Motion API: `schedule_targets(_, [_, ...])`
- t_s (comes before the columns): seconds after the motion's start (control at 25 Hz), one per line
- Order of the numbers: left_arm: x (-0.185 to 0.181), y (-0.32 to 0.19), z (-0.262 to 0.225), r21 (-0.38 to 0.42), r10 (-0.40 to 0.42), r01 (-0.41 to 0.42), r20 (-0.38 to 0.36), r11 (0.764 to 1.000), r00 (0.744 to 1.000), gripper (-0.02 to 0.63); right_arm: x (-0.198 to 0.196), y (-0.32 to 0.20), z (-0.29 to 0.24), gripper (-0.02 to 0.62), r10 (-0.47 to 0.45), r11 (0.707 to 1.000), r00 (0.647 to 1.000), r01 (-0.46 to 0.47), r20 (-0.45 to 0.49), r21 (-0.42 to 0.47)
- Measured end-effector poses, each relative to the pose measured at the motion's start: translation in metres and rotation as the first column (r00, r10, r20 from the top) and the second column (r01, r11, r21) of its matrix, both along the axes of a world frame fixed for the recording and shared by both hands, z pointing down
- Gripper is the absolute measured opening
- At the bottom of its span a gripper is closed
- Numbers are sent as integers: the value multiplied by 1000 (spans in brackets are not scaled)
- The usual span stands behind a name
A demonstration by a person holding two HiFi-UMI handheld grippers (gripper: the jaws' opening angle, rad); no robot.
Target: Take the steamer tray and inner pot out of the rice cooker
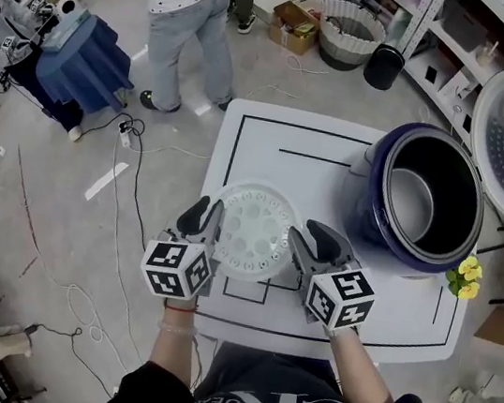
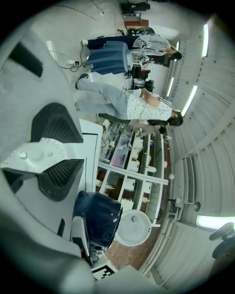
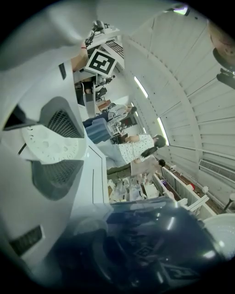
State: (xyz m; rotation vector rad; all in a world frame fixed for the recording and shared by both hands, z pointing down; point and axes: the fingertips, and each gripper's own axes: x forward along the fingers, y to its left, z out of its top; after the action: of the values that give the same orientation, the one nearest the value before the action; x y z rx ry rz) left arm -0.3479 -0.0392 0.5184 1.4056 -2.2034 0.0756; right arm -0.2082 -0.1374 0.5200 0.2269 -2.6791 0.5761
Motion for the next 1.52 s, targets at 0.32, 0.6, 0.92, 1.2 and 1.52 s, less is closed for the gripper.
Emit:
schedule_targets(0.32, [31,-49,-50,87,126,-129,43,988,991,94,19,7,-60,144,-37,998,993,30,108,63])
schedule_targets(0.6, [75,-106,-81,158,252,-259,60,953,966,94,56,-16,-105,144,4,993,982,-27,191,117])
schedule_targets(0.92, [129,-159,-109,217,386,-392,72,894,920,94,99,-45,-142,143,50,986,965,-89,257,142])
schedule_targets(1.2, [162,-190,-126,258,444,-445,67,857,894,94,143,-92,-158,137,162,958,947,-218,277,184])
schedule_targets(1.52, [180,-213,-135,278,465,-459,47,844,884,94,190,-145,-170,137,281,916,917,-345,284,206])
